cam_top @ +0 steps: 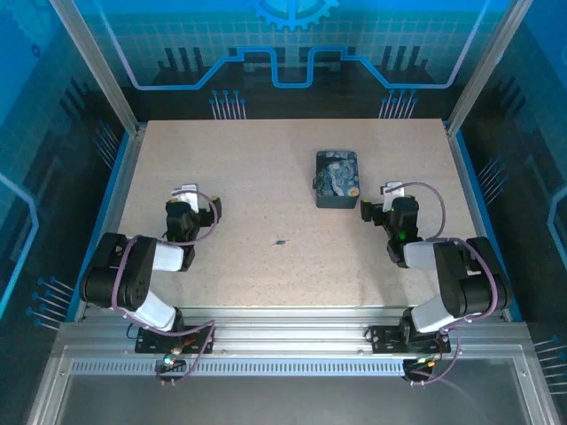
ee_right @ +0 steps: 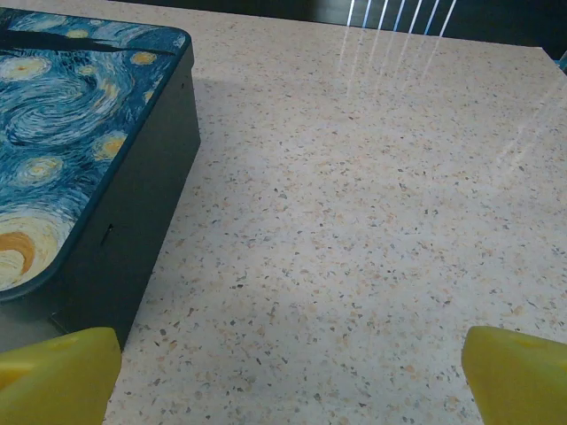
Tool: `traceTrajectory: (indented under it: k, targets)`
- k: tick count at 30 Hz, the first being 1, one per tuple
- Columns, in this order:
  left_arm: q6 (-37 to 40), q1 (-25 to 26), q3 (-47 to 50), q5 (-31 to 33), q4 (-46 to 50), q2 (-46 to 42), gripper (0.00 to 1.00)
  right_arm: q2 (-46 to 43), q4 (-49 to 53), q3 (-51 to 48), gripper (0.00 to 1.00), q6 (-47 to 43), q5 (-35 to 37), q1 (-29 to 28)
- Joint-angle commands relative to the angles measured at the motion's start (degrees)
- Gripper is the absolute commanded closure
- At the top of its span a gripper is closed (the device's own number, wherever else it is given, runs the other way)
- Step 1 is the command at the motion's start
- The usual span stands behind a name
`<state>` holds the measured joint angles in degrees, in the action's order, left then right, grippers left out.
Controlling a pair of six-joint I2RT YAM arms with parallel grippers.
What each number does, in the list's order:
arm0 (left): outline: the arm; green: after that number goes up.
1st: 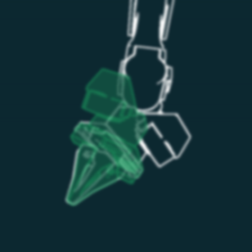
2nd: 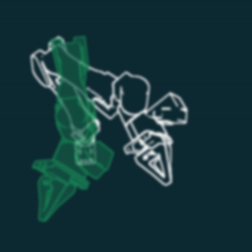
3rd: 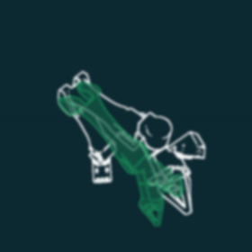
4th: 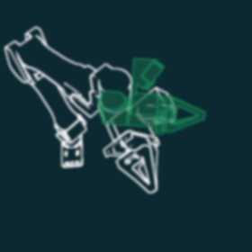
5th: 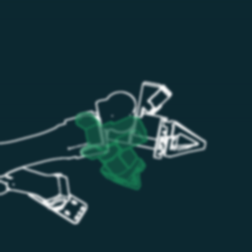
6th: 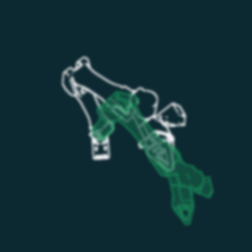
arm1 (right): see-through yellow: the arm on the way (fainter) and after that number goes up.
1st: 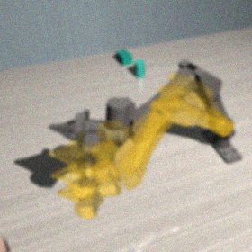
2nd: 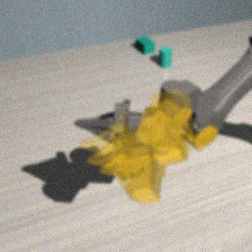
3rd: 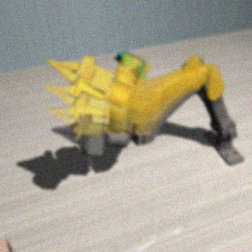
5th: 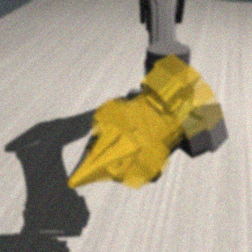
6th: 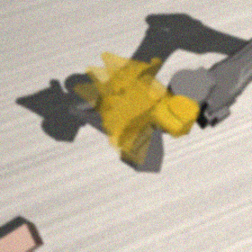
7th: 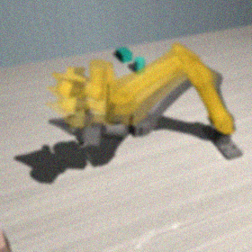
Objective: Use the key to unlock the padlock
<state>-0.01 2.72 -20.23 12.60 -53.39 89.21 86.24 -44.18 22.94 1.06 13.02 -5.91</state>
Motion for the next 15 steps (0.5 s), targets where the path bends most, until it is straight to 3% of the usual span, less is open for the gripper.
traceTrajectory:
  k: [1, 15]
  targets:
    - [-0.3, -0.5, -1.2, -0.2, -0.8, -0.2, 0.01, 0.0, -1.1, 0.8, 0.0, 0.6, 0.4, 0.7]
    - [0.5, 0.0, -1.0, -0.7, -1.0, -0.2, 0.01, 0.0, -1.1, 0.8, 0.0, 0.5, 0.4, 0.7]
